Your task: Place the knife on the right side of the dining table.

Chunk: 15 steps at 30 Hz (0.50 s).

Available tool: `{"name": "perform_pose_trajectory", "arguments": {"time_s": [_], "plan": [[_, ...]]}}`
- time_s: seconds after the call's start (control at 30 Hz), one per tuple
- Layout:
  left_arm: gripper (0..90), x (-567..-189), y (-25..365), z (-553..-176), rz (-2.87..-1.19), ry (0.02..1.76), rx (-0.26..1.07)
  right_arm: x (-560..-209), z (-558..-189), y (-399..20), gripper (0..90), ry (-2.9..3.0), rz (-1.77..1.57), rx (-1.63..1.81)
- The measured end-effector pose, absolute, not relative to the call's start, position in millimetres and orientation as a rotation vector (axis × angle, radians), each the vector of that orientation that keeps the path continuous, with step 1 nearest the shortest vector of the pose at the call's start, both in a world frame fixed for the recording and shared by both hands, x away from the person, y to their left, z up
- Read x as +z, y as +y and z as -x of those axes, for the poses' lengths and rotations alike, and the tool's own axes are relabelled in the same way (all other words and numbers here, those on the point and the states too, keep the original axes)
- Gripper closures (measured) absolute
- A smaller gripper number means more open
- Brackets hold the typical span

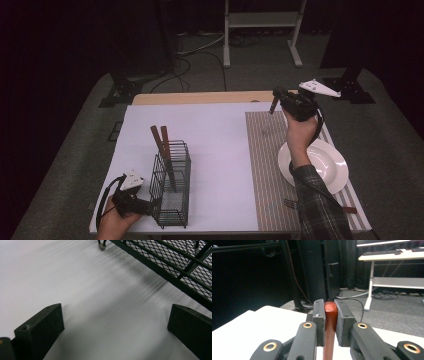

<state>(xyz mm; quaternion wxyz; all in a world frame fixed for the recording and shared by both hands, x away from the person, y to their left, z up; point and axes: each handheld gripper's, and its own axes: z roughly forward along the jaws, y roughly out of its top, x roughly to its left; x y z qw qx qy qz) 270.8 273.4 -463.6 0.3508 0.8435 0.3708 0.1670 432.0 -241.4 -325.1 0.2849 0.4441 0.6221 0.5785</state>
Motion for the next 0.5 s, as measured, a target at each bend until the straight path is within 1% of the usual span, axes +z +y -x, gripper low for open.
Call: {"name": "perform_pose_trajectory", "arguments": {"time_s": [0.17,0.5], "plan": [[0.0,-463.7,273.3,-270.7,-2.183,0.962,0.43,-337.6,-436.3,-248.4,79.6,1.632,-1.238,1.526],[0.0,-463.6,273.5,-270.9,-2.185,0.959,0.434,-347.6,-438.4,-254.3,79.3,1.599,-1.283,1.537]]}}
